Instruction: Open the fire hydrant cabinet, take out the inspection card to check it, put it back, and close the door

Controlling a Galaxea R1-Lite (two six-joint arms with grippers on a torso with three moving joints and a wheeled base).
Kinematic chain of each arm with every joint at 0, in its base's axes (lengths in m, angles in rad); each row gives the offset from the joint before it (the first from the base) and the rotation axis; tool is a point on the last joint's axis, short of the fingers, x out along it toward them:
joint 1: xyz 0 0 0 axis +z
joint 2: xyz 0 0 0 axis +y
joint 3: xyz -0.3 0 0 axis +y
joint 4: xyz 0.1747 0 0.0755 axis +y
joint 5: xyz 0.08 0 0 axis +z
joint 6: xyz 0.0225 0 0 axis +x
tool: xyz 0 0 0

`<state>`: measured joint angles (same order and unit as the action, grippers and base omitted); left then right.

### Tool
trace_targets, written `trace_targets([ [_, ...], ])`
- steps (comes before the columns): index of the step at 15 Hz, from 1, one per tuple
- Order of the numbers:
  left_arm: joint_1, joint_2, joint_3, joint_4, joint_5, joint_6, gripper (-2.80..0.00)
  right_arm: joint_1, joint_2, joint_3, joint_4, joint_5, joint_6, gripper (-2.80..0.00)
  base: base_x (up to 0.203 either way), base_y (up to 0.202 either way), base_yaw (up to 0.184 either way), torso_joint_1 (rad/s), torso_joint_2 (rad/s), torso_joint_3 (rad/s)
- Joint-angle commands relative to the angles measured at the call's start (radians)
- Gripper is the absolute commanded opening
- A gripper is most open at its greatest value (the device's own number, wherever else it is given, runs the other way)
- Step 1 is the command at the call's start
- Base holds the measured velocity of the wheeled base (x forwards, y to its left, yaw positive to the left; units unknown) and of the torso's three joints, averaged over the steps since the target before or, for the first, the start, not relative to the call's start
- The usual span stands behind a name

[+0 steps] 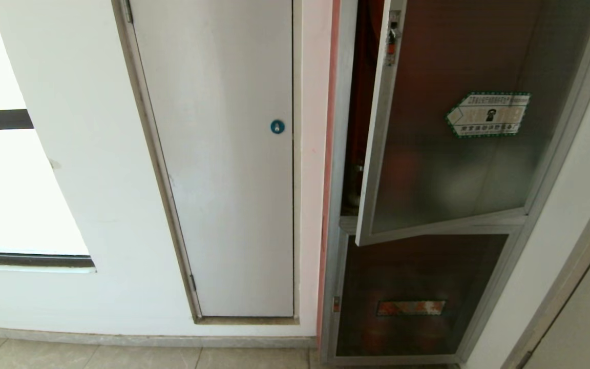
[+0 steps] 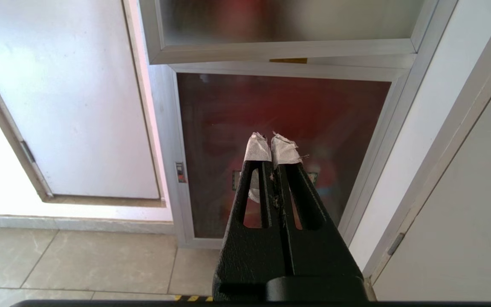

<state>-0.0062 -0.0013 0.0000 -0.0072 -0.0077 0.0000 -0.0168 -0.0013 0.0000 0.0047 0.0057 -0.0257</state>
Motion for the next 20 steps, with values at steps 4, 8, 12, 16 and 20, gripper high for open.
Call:
trace_targets([
  [4,0.000,0.001,0.000,0.000,0.000,0.000,-2.80,0.000,0.000,0.002,0.000,0.000,0.000,-2.80,0.000,0.000,0.000,0.000,0.00,0.000],
  [8,0.000,0.001,0.000,0.000,0.000,0.000,-2.80,0.000,0.000,0.000,0.000,0.000,0.000,-2.80,0.000,0.000,0.000,0.000,0.00,0.000],
  [12,0.000,0.001,0.000,0.000,0.000,0.002,-2.80,0.000,0.000,0.000,0.000,0.000,0.000,-2.80,0.000,0.000,0.000,0.000,0.00,0.000],
  [16,0.000,0.001,0.000,0.000,0.000,0.002,-2.80,0.000,0.000,0.000,0.000,0.000,0.000,-2.80,0.000,0.000,0.000,0.000,0.00,0.000],
  [20,0.000,0.001,0.000,0.000,0.000,0.003,-2.80,0.000,0.000,0.000,0.000,0.000,0.000,-2.80,0.145,0.000,-0.002,0.004,0.00,0.001],
])
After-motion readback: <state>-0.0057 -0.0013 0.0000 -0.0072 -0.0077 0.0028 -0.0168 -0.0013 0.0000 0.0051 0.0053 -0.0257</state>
